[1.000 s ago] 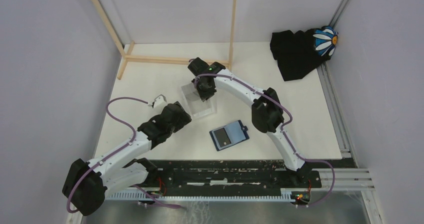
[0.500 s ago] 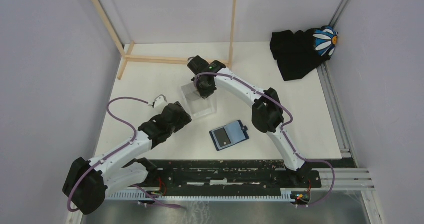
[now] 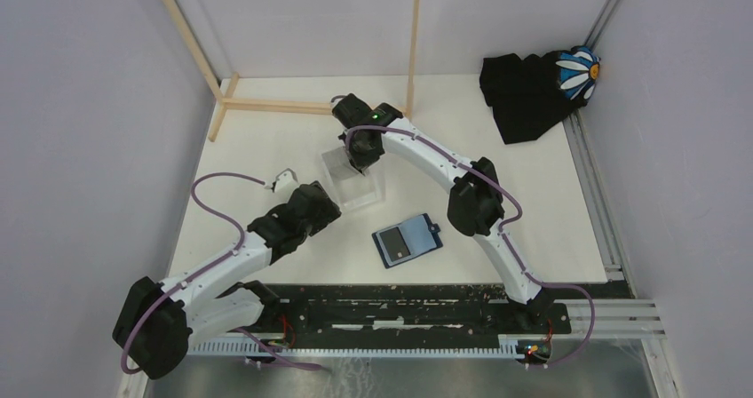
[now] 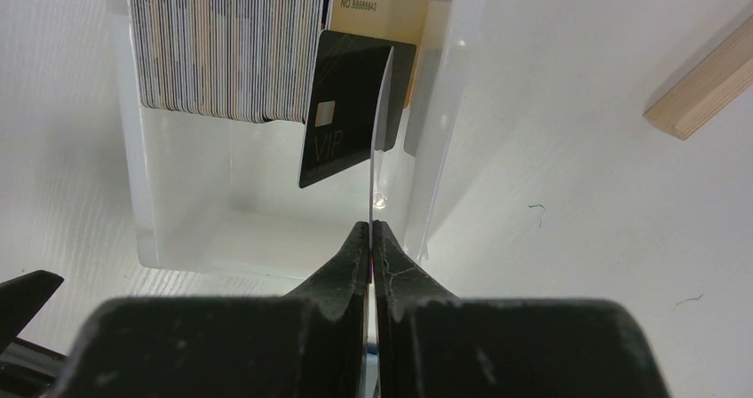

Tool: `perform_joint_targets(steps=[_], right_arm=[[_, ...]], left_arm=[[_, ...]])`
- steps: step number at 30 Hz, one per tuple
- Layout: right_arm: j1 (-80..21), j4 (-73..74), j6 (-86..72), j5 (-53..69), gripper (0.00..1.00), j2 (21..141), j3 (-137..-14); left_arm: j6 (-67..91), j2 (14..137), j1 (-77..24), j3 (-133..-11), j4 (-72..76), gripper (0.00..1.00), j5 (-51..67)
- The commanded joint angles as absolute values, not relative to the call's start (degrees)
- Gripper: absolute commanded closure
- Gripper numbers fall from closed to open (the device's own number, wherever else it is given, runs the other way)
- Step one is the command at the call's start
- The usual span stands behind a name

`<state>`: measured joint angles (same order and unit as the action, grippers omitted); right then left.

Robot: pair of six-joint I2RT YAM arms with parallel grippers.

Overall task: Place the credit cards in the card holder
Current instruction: Pick up the credit card from the storage box.

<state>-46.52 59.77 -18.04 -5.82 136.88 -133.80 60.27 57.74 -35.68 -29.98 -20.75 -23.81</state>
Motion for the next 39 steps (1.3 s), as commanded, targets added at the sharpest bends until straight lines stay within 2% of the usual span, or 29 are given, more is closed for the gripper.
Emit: perform_joint_targets(steps=[1, 7, 32, 39], right_arm=[[-47.3, 59.7, -16.7, -7.8, 0.96, 136.1, -135.8], [-47.3, 59.4, -16.3, -9.2, 0.99, 134.2, -135.2], [-47.3, 55.2, -16.0, -10.1, 0.99, 124.7, -125.7], [-47.4, 54.3, -16.1, -7.2, 0.99, 117.4, -117.7]], left_arm=[[59.5, 58.2, -35.2, -30.4, -18.3, 0.14, -24.5], [59.4, 59.0, -35.2, -31.0, -17.9, 0.14, -24.5], [54.3, 57.8, -35.3, -35.3, -18.6, 0.14, -25.2], [49.5, 55.7, -35.3, -36.8, -16.3, 0.13, -22.8]])
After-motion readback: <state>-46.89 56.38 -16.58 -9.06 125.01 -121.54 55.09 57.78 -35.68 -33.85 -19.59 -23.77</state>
